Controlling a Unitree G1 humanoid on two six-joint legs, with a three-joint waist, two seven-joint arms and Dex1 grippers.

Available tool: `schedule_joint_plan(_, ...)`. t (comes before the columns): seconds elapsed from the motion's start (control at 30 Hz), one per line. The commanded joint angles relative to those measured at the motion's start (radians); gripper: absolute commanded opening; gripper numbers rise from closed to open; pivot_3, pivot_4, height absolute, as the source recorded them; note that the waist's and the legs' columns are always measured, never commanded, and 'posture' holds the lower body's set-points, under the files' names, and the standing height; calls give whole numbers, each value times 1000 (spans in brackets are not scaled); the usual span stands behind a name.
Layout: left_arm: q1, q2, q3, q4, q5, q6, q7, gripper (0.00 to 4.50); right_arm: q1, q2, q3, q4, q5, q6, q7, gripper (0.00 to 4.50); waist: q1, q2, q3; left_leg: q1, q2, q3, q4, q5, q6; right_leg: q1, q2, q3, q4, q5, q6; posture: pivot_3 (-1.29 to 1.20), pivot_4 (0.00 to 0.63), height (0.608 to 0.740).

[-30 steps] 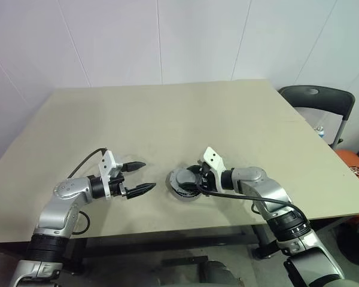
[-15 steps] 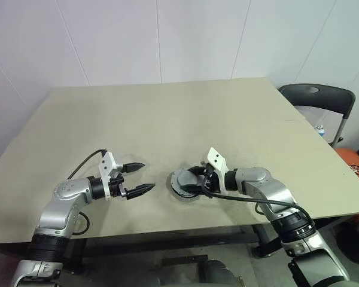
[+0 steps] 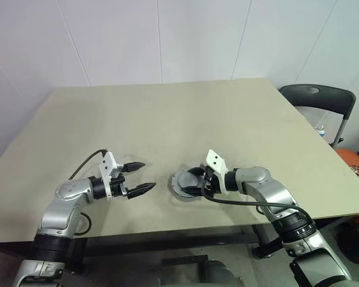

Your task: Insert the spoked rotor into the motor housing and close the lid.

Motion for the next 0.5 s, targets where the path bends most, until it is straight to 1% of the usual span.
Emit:
schedule_joint_plan(0.03, -17, 2, 5, -27, 2, -6, 7, 4500, -13, -7, 7, 12, -15, -13, 4, 3266, 0, 0, 0, 0, 0, 0, 0, 0, 0, 0, 0, 0, 0, 0, 0, 0, 0, 740)
schedule_joint_plan(0.3, -39, 2, -3, -26, -1, 8, 9, 4500, -19, -36, 44, 40, -59, -5, 34, 3266, 0, 0, 0, 2, 0, 0, 1, 0, 0, 3, 0, 0, 0, 0, 0, 0, 0, 740)
schedule_joint_plan(0.5, -41, 4, -3, -37, -3, 16, 11, 4500, -47, -26, 56, 136, -125, -51, -35, 3266, -1, 0, 0, 8, 0, 0, 0, 0, 0, 8, 0, 0, 0, 0, 0, 0, 0, 740)
